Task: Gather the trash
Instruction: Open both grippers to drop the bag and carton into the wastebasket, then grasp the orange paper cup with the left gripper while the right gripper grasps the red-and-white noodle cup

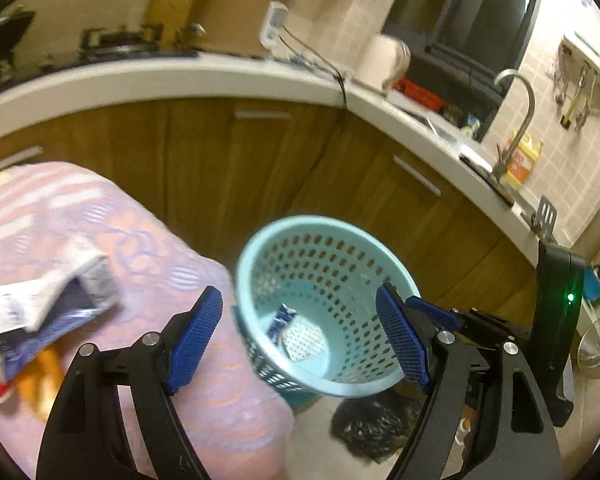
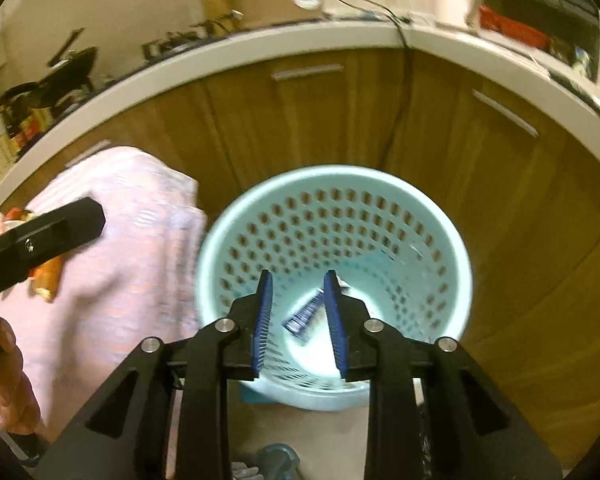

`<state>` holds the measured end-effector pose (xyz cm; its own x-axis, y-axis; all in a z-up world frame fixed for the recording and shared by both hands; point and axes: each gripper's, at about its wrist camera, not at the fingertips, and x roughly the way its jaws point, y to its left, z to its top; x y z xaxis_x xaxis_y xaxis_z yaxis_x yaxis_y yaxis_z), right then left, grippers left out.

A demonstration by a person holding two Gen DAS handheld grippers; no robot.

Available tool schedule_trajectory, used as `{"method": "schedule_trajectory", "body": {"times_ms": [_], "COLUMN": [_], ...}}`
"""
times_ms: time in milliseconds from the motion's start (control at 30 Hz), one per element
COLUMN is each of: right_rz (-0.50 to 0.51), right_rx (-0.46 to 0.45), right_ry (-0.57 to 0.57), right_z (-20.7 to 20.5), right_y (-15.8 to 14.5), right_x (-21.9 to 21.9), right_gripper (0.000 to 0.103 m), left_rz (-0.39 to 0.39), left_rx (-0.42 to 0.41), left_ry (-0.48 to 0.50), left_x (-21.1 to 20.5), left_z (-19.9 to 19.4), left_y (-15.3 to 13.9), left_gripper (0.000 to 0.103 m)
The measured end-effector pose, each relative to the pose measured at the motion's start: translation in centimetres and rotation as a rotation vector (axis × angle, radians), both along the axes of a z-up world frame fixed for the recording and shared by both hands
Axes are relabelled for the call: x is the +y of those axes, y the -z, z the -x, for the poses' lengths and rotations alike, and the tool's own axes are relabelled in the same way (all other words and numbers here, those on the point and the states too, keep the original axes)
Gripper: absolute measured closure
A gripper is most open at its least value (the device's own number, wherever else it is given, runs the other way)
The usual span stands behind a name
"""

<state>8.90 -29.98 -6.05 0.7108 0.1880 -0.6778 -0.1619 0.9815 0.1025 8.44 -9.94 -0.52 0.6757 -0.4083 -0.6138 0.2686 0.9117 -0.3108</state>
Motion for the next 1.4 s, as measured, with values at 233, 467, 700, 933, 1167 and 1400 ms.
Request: {"method": "schedule_trajectory", "body": {"times_ms": [233,467,700,933,1167,1400], "right_rz": [-0.008,-0.033,-0.062,-0.016,0.042,0.038], "right_rx": [-0.094,-0.16,-0.179,-0.147,-0.112,-0.086], "right_ry": [-0.134,-0.282,-0.442,-0.515,-0.517,-0.505], "right_z": [2.1,4.5,6.4,7.0,6.5,5.5], "right_y": [-3.2,-4.7,-4.3,-1.7,0.3,0.7], "right_x": [6.2,13.2,21.0,26.5,28.5,28.4], "right_gripper": [0.076,0.066,0.054,0.053,0.049,0.046], "left_rz": [-0.003,-0.01,0.026,0.018,0.045,-0.023], "left_rx": [-0.092,-0.156,-0.164,-0.157,-0.034,0.015], "left_ry": [-0.144,-0.359,-0.544,-0.711,-0.722,-0.657], "left_x": [6.1,14.4,22.7,29.7,33.4,32.2], "left_z": [3.8,8.6,12.8,16.0,13.9,9.7], "left_y": [-3.2,-5.5,-6.5,-5.6,-1.9,-0.2], "left_gripper": [0.026,0.021,0.018,0.015,0.015,0.015]}}
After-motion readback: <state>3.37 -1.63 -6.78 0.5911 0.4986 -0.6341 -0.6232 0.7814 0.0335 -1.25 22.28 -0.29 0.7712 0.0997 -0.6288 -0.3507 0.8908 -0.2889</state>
